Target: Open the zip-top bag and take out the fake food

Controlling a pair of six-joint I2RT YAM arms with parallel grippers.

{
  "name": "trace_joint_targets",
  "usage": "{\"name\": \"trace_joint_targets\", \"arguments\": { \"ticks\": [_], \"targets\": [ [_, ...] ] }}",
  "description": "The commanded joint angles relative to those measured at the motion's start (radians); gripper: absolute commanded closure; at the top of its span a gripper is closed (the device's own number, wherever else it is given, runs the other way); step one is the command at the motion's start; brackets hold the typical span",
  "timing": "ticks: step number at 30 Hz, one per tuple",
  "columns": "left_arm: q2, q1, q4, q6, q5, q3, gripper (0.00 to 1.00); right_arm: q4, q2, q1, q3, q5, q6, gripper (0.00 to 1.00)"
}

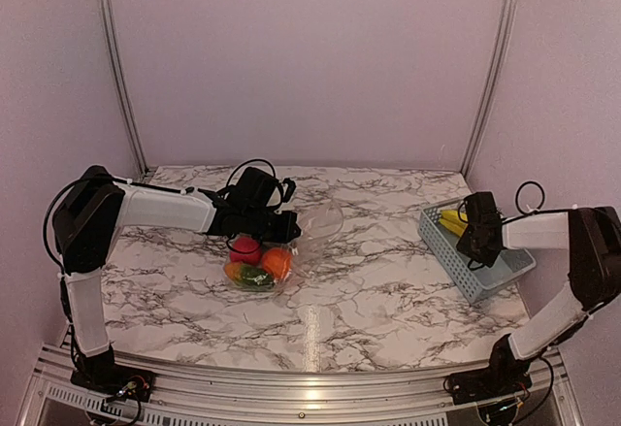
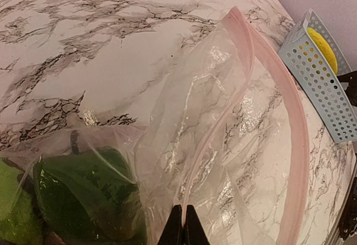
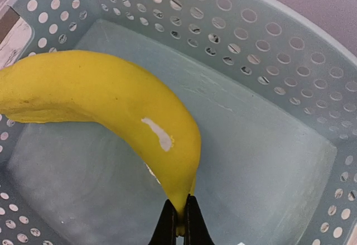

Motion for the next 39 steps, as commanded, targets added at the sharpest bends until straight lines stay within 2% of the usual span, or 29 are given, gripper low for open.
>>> {"name": "trace_joint_targets", "arguments": {
  "ticks": [1,9,12,23,28,30,33,39],
  "targets": [
    [0.013,0.009,-0.021,-0.004,0.003,0.006,1.0,0.094,0.085,-0.005,0.132,-0.086,-0.073,1.0],
    [0.006,0.019,-0.021,-0.006,0.006,-0.004,1.0,0.054,0.301,-0.006,0.402,-0.028,-0.153,1.0],
    [-0.002,0.024,-0.021,-0.006,0.005,-0.009,1.0,0.042,0.346,-0.013,0.453,-0.01,-0.184,1.0],
    [-0.004,0.03,-0.01,-0.006,0.021,-0.015,1.0,0.075,0.317,-0.039,0.361,-0.013,-0.237,0.99],
    [-0.014,0.032,-0.007,-0.004,0.028,-0.025,1.0,0.082,0.293,-0.043,0.345,-0.033,-0.26,0.7],
    [-0.02,0.031,-0.005,-0.003,0.031,-0.03,1.0,0.087,0.272,-0.042,0.337,-0.051,-0.272,0.53],
    [-0.032,0.031,0.001,0.0,0.044,-0.038,1.0,0.1,0.228,-0.043,0.323,-0.078,-0.296,0.34],
    [-0.055,0.031,0.009,0.01,0.065,-0.05,1.0,0.152,0.142,-0.022,0.293,-0.2,-0.379,0.15]
  ]
}}
